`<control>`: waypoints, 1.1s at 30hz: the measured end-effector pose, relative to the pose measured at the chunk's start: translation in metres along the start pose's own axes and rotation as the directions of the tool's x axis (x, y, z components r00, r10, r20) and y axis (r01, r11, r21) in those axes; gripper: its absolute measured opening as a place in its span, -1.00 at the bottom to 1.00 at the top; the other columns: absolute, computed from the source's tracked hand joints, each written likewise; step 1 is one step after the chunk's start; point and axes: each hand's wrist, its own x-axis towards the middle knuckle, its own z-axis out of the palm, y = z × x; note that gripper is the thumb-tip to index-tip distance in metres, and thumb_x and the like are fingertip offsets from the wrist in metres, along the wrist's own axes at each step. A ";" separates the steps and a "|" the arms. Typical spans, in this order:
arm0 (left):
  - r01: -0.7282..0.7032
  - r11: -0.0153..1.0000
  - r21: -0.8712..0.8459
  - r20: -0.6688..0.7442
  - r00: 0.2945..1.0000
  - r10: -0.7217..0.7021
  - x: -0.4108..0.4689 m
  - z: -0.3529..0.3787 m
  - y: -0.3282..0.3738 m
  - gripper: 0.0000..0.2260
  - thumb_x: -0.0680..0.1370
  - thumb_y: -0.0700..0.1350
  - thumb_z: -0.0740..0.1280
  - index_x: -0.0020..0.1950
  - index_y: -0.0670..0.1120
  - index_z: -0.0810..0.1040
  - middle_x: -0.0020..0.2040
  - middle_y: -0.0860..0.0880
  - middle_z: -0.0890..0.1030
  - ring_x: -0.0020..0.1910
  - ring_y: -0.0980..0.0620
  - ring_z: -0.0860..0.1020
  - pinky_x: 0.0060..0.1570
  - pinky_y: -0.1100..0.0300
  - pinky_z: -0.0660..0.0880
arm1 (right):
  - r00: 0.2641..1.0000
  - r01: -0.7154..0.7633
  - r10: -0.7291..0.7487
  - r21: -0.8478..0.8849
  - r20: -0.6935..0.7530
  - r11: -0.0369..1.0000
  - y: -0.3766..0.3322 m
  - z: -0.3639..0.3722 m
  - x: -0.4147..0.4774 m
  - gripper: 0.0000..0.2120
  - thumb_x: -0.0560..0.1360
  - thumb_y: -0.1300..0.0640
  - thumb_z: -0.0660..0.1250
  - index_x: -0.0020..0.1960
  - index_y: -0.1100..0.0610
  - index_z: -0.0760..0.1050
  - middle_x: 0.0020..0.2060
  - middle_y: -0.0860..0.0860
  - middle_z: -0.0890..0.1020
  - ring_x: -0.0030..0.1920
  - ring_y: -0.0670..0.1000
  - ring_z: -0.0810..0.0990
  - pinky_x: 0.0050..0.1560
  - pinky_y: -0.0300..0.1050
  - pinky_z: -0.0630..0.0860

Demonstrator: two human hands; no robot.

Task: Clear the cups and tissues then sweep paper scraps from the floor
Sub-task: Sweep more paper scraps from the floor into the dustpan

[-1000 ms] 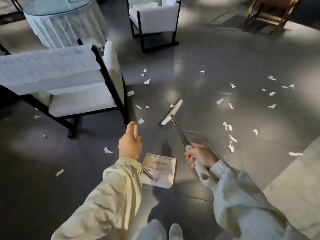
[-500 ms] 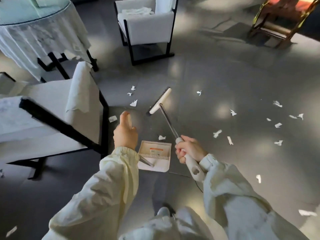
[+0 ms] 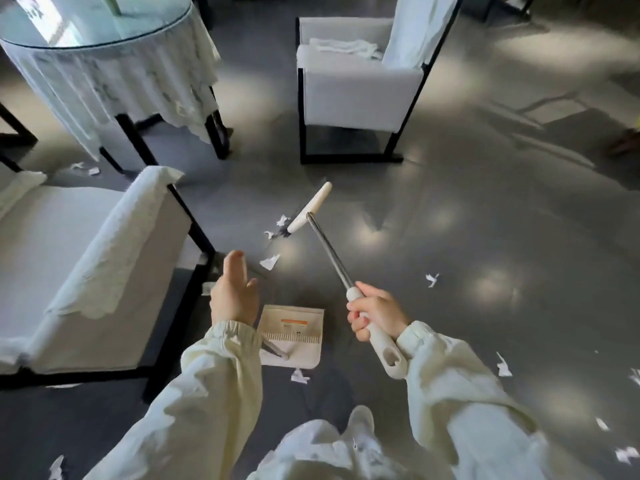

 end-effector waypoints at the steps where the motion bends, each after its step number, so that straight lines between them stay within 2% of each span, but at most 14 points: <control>1: 0.024 1.000 0.009 -0.028 0.999 -0.024 0.015 0.008 0.012 -0.59 0.50 -0.19 0.28 0.27 0.14 0.29 0.07 -0.17 0.58 -0.07 -0.20 0.51 -0.10 0.12 0.32 | 1.000 -0.011 0.011 -0.031 0.009 0.999 -0.025 -0.003 0.017 -0.61 0.53 0.46 0.11 0.21 0.05 0.28 -0.42 0.05 0.31 -0.68 -0.12 0.27 -0.64 -0.37 0.23; 5: 0.149 0.989 -0.003 -0.136 0.980 -0.148 0.074 0.041 0.051 -0.58 0.52 -0.20 0.27 0.28 0.15 0.27 0.02 -0.18 0.57 -0.06 -0.22 0.52 -0.10 0.08 0.36 | 0.993 -0.077 0.090 -0.152 0.081 0.985 -0.119 -0.004 0.098 -0.63 0.54 0.46 0.09 0.25 0.13 0.28 -0.40 0.04 0.30 -0.68 -0.13 0.27 -0.66 -0.37 0.23; 10: 0.280 0.960 -0.003 -0.222 0.936 -0.274 0.153 0.092 0.087 -0.59 0.53 -0.17 0.28 0.30 0.11 0.25 0.03 -0.18 0.56 -0.04 -0.26 0.52 -0.10 0.03 0.38 | 0.958 -0.160 0.225 -0.323 0.176 0.933 -0.216 0.005 0.213 -0.78 0.54 0.44 0.08 -0.01 0.15 0.34 -0.46 0.04 0.33 -0.65 -0.11 0.30 -0.66 -0.35 0.24; 13: 0.326 0.945 -0.006 -0.250 0.915 -0.317 0.202 0.120 0.112 -0.60 0.53 -0.17 0.28 0.29 0.11 0.23 -0.02 -0.17 0.56 -0.07 -0.26 0.53 -0.10 0.01 0.39 | 0.932 -0.184 0.293 -0.417 0.214 0.890 -0.273 0.018 0.280 -0.78 0.55 0.43 0.08 -0.03 0.14 0.36 -0.44 0.04 0.33 -0.66 -0.11 0.31 -0.66 -0.35 0.25; 18: 0.477 0.879 -0.015 -0.289 0.839 -0.461 0.255 0.145 0.159 -0.62 0.54 -0.15 0.26 0.30 0.09 0.25 -0.11 -0.06 0.46 -0.14 -0.20 0.49 -0.12 0.03 0.38 | 0.889 -0.226 0.402 -0.554 0.219 0.801 -0.354 0.030 0.361 -0.78 0.55 0.43 0.07 -0.12 0.14 0.33 -0.41 0.05 0.32 -0.67 -0.11 0.30 -0.66 -0.37 0.24; 21: 0.539 0.841 -0.041 -0.336 0.785 -0.520 0.277 0.162 0.181 -0.64 0.54 -0.16 0.25 0.27 0.10 0.24 -0.14 -0.08 0.50 -0.19 -0.19 0.50 -0.12 -0.02 0.46 | 0.874 -0.214 0.443 -0.662 0.199 0.719 -0.392 0.035 0.409 -0.78 0.55 0.42 0.06 -0.17 0.15 0.31 -0.42 0.06 0.33 -0.67 -0.11 0.29 -0.66 -0.36 0.23; 26: 0.653 0.740 -0.162 -0.413 0.636 -0.652 0.301 0.216 0.219 -0.59 0.56 -0.16 0.28 0.38 0.08 0.30 -0.07 -0.14 0.57 -0.10 -0.23 0.56 -0.01 -0.09 0.49 | 0.820 -0.222 0.545 -0.782 0.173 0.583 -0.446 0.043 0.499 -0.71 0.56 0.42 0.02 -0.26 0.14 0.22 -0.42 0.05 0.29 -0.70 -0.11 0.26 -0.67 -0.40 0.20; 31: 0.723 0.614 -0.317 -0.558 0.381 -0.737 0.318 0.271 0.269 -0.52 0.53 -0.22 0.32 0.41 0.10 0.34 -0.05 -0.19 0.59 -0.05 -0.26 0.55 0.00 -0.06 0.46 | 0.721 -0.220 0.683 -0.894 0.121 0.390 -0.507 0.045 0.575 -0.69 0.60 0.35 -0.01 -0.28 0.10 0.20 -0.40 0.04 0.25 -0.71 -0.14 0.27 -0.66 -0.43 0.20; 33: 0.734 0.584 -0.347 -0.577 0.324 -0.750 0.323 0.288 0.294 -0.45 0.51 -0.27 0.33 0.45 0.07 0.32 -0.05 -0.23 0.58 -0.04 -0.26 0.54 0.02 -0.04 0.42 | 0.714 -0.131 0.686 -0.937 0.137 0.324 -0.532 0.041 0.592 -0.72 0.58 0.37 0.02 -0.25 0.15 0.28 -0.40 0.05 0.26 -0.69 -0.14 0.27 -0.64 -0.42 0.19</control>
